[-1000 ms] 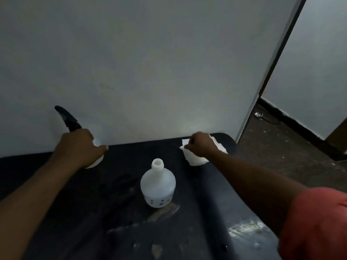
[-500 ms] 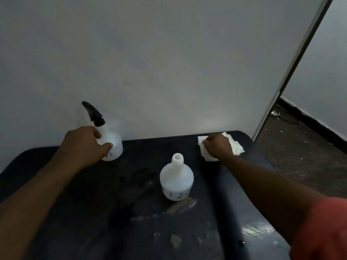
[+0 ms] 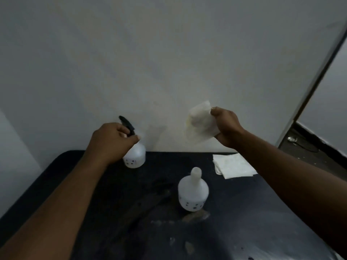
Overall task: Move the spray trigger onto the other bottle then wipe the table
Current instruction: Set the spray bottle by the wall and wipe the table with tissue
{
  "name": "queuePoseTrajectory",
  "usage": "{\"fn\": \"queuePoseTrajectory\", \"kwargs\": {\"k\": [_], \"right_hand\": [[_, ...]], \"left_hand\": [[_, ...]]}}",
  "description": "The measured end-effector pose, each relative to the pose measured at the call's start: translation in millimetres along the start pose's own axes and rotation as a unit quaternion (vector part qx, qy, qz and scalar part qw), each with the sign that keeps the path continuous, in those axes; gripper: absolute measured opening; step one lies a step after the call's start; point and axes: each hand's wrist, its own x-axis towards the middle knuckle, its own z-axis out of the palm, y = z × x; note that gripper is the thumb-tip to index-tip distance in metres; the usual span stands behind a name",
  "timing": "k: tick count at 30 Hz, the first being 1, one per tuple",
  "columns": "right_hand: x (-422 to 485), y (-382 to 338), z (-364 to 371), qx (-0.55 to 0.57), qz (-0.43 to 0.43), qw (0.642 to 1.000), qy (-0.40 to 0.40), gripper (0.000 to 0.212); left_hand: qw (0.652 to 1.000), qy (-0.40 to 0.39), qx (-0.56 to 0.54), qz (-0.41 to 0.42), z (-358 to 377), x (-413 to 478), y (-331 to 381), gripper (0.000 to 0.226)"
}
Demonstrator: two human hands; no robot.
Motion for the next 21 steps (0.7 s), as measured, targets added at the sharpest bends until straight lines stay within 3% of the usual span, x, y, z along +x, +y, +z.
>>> {"fn": "queuePoseTrajectory", "kwargs": {"k": [3,5,7,9,12,13,14,16,18,20,21], "right_hand": [[-15,3,41,-0.089,-0.015,0.994,-0.058,0.02],[-25,15,63,-0.251,-0.087,0.959,-0.098,0.017],[-39,38,83,-0.434,-0.206,0.864,-0.147,0.015],[-64,73,107,-0.556,-0.248,0.755,-0.244,0.014],[-99,138,134,-0.693,-0.172,0.59,-0.377,0.027],[-107,155,139,-0.717,-0.131,0.555,-0.401,0.033],[-112,168,141,-0.724,-0.108,0.551,-0.401,0.038],[-113,178,138,-0.69,-0.122,0.628,-0.34,0.039],[-111,188,135,-0.637,-0.2,0.705,-0.238,0.035],[-108,202,134,-0.595,-0.215,0.751,-0.191,0.035],[-105,211,133,-0.594,-0.184,0.756,-0.202,0.04]], "left_hand": [[0.995,0.075,-0.055,-0.024,-20,-13,-17,0.034],[0.992,0.112,-0.044,-0.028,-25,-24,-33,0.036],[0.991,0.125,-0.037,-0.033,-24,-32,-47,0.04],[0.99,0.13,-0.043,-0.043,-22,-40,-58,0.042],[0.988,0.14,-0.05,-0.038,-20,-51,-70,0.042],[0.988,0.144,-0.053,-0.036,-21,-56,-73,0.042],[0.987,0.147,-0.057,-0.035,-22,-61,-77,0.042],[0.985,0.153,-0.065,-0.039,-21,-73,-85,0.041],[0.982,0.164,-0.072,-0.052,-22,-87,-97,0.038],[0.981,0.167,-0.078,-0.065,-22,-94,-105,0.035],[0.98,0.17,-0.079,-0.068,-24,-96,-108,0.034]]}}
